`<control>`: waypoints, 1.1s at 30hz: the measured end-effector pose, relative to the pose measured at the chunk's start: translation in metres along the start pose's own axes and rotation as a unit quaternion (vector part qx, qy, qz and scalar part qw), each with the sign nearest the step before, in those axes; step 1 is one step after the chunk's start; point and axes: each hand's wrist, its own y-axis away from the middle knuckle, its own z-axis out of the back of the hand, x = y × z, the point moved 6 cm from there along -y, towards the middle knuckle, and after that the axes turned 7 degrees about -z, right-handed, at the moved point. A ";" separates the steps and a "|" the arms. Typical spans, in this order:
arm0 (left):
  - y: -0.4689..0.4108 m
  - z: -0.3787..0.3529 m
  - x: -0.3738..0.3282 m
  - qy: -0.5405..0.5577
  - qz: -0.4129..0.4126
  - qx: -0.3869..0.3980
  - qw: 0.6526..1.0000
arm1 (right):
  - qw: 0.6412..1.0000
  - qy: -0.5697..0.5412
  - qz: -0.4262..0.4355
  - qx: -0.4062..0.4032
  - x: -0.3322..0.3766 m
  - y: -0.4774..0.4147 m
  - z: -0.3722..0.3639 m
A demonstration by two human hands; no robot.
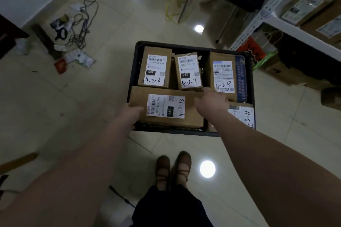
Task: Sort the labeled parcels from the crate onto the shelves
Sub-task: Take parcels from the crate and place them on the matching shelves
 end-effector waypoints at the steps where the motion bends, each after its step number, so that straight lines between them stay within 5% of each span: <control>1: -0.009 0.002 0.005 0.012 0.011 -0.017 1.000 | 1.000 0.018 -0.007 0.002 0.001 -0.007 -0.004; 8: -0.030 -0.003 0.028 0.160 0.090 -0.042 0.982 | 0.998 -0.015 -0.048 0.046 -0.001 -0.044 -0.032; 19: -0.001 0.035 -0.010 0.207 0.011 -0.109 0.972 | 0.969 -0.243 -0.039 -0.038 0.015 -0.016 0.026; 26: 0.061 0.065 -0.094 0.236 -0.146 -0.175 0.945 | 0.884 -0.464 -0.065 0.001 0.013 0.026 0.078; 33: 0.138 0.055 -0.195 0.204 -0.318 -0.135 0.916 | 0.761 -0.639 -0.108 0.019 -0.023 0.064 0.132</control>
